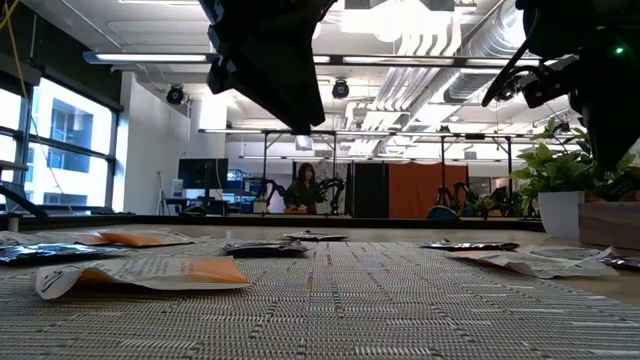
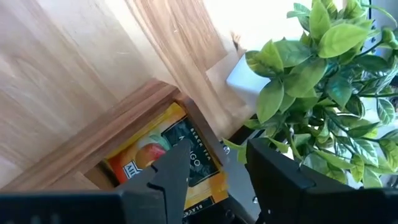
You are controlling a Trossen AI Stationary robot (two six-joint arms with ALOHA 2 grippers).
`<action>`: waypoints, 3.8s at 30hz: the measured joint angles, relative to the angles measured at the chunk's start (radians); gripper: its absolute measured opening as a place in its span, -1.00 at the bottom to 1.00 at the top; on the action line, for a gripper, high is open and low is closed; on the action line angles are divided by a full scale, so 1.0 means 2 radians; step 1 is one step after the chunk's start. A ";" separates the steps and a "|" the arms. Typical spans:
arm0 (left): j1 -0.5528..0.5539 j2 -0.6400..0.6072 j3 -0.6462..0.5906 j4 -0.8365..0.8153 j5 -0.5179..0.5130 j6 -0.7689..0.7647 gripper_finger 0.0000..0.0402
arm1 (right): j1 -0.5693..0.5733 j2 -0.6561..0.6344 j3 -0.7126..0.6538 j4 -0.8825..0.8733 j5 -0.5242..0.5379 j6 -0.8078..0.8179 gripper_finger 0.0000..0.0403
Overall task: Pick & Place Tea
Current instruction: Put the orange tea bag into the top section of the wooden organizer
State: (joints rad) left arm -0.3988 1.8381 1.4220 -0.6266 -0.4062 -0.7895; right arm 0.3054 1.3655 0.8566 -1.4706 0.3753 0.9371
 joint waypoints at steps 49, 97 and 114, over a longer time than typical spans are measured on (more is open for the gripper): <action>0.000 0.000 0.000 0.313 0.002 0.000 -0.42 | 0.002 0.000 -0.002 0.040 -0.023 -0.002 -0.28; 0.171 -0.094 -0.002 -0.078 -0.024 0.159 -0.42 | 0.002 0.000 -0.002 0.058 -0.027 -0.024 -0.25; 0.170 -0.066 0.000 -0.062 -0.012 0.170 -0.42 | 0.001 0.000 -0.002 0.067 -0.070 -0.050 -0.28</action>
State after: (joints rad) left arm -0.0586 1.7065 1.4220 -0.7509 -0.4305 -0.4492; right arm 0.3077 1.3659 0.8524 -1.3373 0.2355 0.8364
